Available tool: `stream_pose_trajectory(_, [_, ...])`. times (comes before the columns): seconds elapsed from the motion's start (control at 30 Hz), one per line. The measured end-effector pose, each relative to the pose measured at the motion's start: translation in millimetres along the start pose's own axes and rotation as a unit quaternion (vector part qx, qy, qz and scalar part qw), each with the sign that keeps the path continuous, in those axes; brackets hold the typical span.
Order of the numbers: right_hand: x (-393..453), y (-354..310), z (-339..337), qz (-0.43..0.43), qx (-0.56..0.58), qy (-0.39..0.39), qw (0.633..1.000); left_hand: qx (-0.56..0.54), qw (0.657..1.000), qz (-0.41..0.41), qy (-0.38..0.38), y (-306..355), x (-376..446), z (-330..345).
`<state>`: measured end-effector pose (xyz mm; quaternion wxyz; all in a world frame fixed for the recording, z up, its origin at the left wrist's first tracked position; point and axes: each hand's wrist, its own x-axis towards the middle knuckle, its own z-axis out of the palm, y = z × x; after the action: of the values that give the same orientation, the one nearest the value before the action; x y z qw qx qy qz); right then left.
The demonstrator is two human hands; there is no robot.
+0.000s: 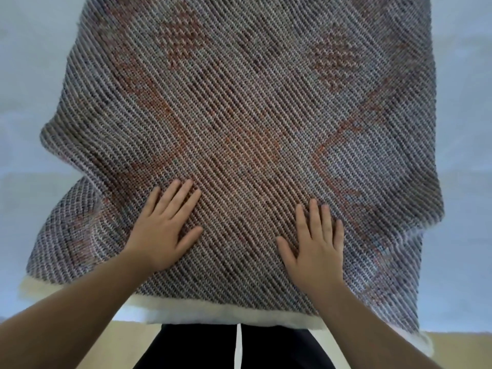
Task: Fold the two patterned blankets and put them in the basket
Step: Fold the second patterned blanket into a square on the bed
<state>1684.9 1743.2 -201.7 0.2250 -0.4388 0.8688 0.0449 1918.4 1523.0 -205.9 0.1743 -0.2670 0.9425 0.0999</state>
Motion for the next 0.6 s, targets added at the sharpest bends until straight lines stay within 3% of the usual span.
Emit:
stream_pose_trajectory(0.1, [3, -23, -3, -0.021, 0.019, 0.012, 1.0, -0.002, 1.0, -0.004, 0.0, 5, 2, -2])
stream_pose_trajectory(0.23, [8, -55, -4, -0.115, 0.026, 0.022, 0.993, -0.008, 1.0, -0.021, 0.007, -2, -11, -6])
stream_pose_trajectory(0.47, [36, -145, -29, -0.293, 0.018, 0.043, 0.955, -0.014, 0.985, -0.158, 0.073, -49, -61, -17])
stream_pose_trajectory(0.6, [54, -221, -45, -0.377, 0.026, 0.033, 0.925, -0.128, 0.941, -0.276, 0.146, -80, -83, -15])
